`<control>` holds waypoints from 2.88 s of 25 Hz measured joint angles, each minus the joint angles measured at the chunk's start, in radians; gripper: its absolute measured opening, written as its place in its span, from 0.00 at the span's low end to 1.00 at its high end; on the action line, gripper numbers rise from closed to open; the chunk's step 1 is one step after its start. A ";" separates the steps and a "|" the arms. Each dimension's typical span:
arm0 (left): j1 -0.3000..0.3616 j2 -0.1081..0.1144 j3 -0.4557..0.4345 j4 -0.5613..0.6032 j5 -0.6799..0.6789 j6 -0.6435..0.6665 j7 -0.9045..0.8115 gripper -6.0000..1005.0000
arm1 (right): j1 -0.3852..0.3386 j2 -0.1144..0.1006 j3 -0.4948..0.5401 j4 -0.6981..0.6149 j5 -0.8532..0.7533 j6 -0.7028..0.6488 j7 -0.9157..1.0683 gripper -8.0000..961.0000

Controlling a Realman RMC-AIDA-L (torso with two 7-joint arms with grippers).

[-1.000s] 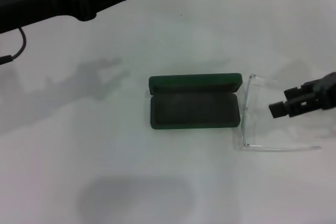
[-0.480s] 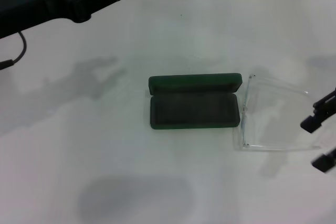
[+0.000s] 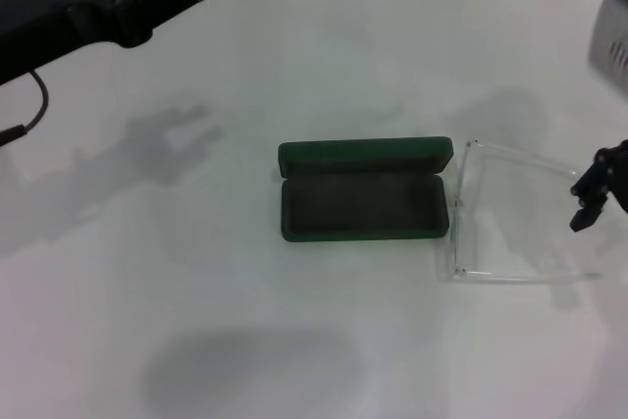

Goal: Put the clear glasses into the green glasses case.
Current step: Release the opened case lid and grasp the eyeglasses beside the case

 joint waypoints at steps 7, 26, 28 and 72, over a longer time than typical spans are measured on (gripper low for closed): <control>-0.009 -0.003 0.007 -0.070 -0.040 0.006 0.032 0.43 | 0.014 0.096 -0.085 -0.060 -0.265 0.052 -0.311 0.81; -0.002 0.000 -0.030 -0.214 -0.149 0.007 0.123 0.43 | 0.006 0.099 -0.154 -0.054 -0.251 0.220 -0.555 0.63; -0.001 0.000 -0.033 -0.221 -0.156 0.008 0.130 0.43 | 0.001 0.097 -0.150 -0.046 -0.220 0.249 -0.597 0.61; -0.026 0.000 -0.080 -0.371 -0.187 0.031 0.221 0.43 | 0.061 0.104 -0.209 0.336 -0.107 0.618 -0.892 0.59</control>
